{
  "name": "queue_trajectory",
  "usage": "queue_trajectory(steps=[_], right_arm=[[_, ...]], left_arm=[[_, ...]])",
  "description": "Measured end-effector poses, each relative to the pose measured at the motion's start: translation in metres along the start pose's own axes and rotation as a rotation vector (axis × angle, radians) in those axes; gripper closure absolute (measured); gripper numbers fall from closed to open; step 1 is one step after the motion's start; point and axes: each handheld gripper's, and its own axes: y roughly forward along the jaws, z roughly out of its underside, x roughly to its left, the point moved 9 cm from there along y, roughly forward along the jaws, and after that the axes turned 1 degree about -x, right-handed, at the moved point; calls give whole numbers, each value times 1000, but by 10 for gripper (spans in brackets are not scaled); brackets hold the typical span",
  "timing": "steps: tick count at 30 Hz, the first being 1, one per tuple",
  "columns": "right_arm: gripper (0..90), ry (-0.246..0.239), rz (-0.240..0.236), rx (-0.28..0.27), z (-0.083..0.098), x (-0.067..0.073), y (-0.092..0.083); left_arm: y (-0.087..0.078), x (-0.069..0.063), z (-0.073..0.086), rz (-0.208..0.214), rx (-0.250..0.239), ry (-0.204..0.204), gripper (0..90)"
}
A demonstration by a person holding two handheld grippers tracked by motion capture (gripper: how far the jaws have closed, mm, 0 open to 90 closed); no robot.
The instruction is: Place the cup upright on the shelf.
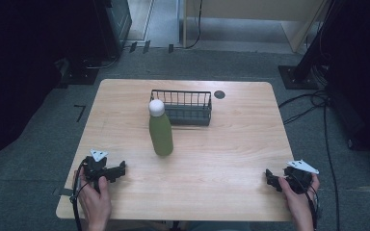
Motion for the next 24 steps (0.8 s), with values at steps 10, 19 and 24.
queue_trajectory(steps=[10,19,24], right_arm=[[12,0,-4,-5,-1,0,0],[47,48,-1,-43,-11,6,-8],[51,21,-33,-66,-29,24,-14]], left_arm=[[0,0,0,-1,0,1,1],[0,0,0,-1,1,1,1],[0,0,0,-2,-1,1,1]])
